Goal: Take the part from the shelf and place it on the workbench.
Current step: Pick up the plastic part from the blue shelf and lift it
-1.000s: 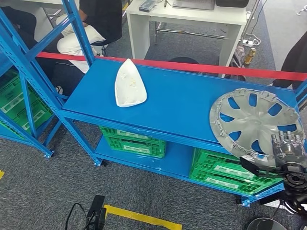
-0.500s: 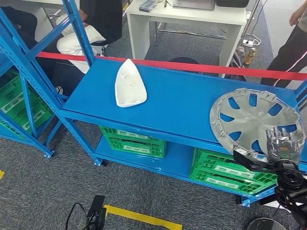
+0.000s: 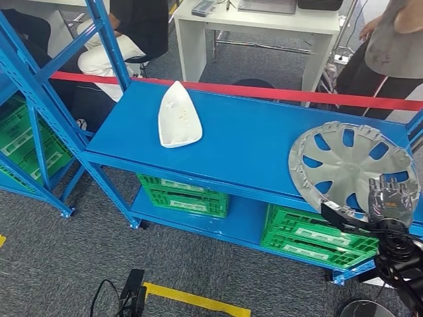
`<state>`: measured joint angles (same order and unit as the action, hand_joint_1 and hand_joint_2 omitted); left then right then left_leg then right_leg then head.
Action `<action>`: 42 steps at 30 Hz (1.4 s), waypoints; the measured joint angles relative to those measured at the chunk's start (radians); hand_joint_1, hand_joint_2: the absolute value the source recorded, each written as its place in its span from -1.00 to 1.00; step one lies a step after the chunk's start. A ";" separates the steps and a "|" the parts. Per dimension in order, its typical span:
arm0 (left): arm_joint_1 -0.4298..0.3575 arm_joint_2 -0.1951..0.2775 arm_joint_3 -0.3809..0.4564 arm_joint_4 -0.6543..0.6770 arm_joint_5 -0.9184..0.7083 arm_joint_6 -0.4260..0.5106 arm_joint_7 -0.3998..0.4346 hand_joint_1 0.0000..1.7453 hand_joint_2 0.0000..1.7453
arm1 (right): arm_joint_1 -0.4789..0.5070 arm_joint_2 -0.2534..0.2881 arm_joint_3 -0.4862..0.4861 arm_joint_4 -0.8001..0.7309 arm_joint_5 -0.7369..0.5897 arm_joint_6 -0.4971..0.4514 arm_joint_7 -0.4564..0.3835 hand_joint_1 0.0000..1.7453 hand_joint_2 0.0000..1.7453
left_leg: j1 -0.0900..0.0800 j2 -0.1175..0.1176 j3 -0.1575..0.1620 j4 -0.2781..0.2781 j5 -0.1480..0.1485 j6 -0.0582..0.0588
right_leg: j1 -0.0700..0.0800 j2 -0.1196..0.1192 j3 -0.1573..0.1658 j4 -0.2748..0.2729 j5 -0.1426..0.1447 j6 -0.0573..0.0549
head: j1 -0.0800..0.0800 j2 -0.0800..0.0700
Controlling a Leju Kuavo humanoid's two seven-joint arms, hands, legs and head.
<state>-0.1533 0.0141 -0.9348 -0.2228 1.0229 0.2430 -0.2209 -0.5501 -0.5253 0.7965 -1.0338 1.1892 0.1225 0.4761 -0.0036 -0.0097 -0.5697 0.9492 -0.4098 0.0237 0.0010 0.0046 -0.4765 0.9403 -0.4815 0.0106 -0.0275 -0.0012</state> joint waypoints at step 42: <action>0.004 0.000 0.000 0.000 0.014 0.004 -0.013 -1.00 -1.00 | -0.019 0.009 0.005 -0.288 -0.019 0.147 0.038 -1.00 1.00 | 0.000 0.000 0.000 0.000 0.000 0.000 | 0.000 0.000 0.000 0.000 0.000 0.000 | 0.000 0.000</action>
<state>-0.1496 0.0145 -0.9350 -0.2228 1.0371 0.2472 -0.2335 -0.5688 -0.5161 0.8016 -1.3221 1.1704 0.2690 0.5138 -0.0036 -0.0096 -0.5699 0.9492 -0.4094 0.0241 0.0009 0.0046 -0.4769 0.9404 -0.4814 0.0107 -0.0275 -0.0011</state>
